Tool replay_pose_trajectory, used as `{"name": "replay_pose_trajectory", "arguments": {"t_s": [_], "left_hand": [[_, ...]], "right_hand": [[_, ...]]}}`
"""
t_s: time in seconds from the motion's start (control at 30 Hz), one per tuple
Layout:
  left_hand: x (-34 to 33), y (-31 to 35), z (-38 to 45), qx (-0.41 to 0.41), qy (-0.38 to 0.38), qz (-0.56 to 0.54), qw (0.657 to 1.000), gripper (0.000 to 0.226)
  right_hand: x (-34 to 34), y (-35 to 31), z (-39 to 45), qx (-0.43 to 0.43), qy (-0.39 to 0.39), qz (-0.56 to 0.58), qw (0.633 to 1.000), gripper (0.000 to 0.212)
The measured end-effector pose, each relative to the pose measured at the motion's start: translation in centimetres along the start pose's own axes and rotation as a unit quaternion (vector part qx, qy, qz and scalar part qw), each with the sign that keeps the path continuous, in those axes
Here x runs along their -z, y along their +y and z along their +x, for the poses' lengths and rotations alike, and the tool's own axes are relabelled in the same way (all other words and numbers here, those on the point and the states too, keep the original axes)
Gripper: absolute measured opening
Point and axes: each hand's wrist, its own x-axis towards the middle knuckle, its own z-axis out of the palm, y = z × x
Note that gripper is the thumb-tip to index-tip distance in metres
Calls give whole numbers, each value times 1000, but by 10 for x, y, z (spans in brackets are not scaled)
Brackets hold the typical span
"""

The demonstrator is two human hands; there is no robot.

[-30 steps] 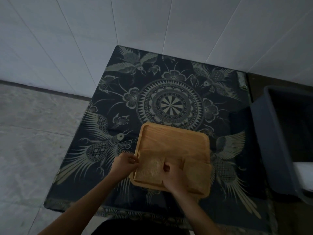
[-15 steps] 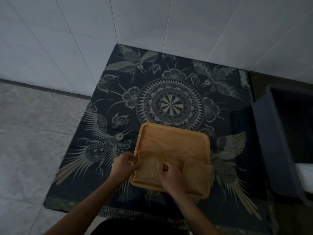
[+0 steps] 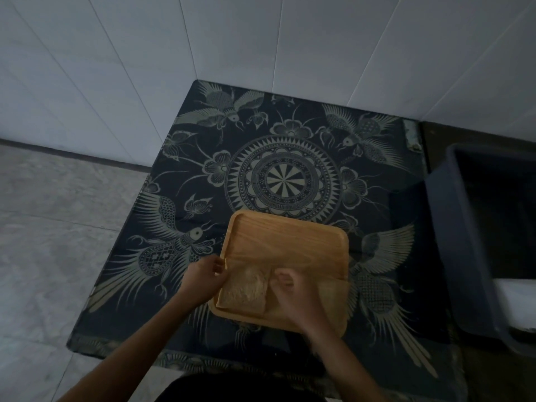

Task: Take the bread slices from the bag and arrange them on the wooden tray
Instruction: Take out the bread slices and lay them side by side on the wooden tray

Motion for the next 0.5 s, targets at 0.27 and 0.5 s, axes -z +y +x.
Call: {"name": "replay_pose_trajectory", "arguments": {"t_s": [0.27,0.5], "left_hand": [[-39,81,-15,-119,-65,-57,989,15],[-84,104,-25,-81,-117,-73,987,18]], "right_hand": [[92,37,-3,1,147,23,989,5],[115,86,-8,-65,159,39,984,18]]}}
